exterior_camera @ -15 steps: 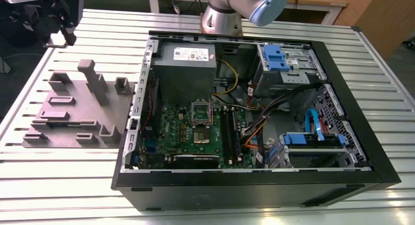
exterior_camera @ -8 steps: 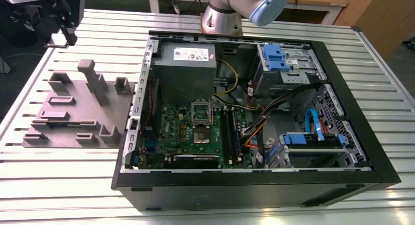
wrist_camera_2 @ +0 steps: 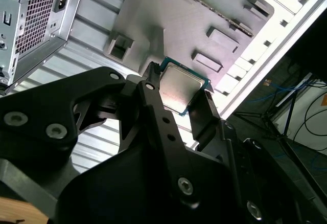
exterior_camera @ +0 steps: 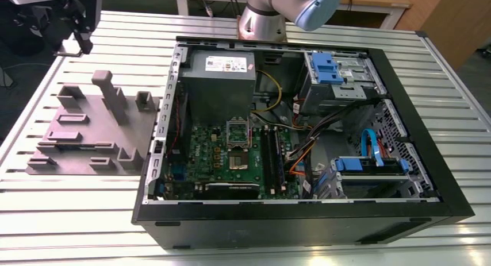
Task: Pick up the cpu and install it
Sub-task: 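Pick up the cpu and move it towards the insertion slot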
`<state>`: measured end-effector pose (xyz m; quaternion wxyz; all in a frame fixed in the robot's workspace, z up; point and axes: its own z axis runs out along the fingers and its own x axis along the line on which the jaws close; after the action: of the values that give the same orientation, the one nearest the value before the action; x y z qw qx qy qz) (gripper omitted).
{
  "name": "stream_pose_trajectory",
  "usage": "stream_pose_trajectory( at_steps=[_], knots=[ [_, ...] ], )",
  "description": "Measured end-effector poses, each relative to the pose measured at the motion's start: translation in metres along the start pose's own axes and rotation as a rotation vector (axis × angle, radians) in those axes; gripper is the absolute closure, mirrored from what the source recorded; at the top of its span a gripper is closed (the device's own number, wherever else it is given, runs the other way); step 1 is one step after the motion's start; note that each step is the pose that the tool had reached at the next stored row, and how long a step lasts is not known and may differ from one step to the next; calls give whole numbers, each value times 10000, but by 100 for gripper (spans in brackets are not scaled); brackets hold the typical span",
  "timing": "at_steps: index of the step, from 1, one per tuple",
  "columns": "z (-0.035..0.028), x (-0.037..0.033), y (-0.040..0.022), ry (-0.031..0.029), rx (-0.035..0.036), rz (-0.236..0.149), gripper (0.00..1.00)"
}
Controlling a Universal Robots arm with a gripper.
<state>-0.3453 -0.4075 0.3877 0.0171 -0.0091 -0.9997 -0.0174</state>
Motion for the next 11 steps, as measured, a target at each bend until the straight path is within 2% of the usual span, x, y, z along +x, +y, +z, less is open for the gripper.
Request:
stream_pose_trajectory(
  at_steps=[11],
  knots=[
    [-1,-29,1,0,0,0,53]
  ],
)
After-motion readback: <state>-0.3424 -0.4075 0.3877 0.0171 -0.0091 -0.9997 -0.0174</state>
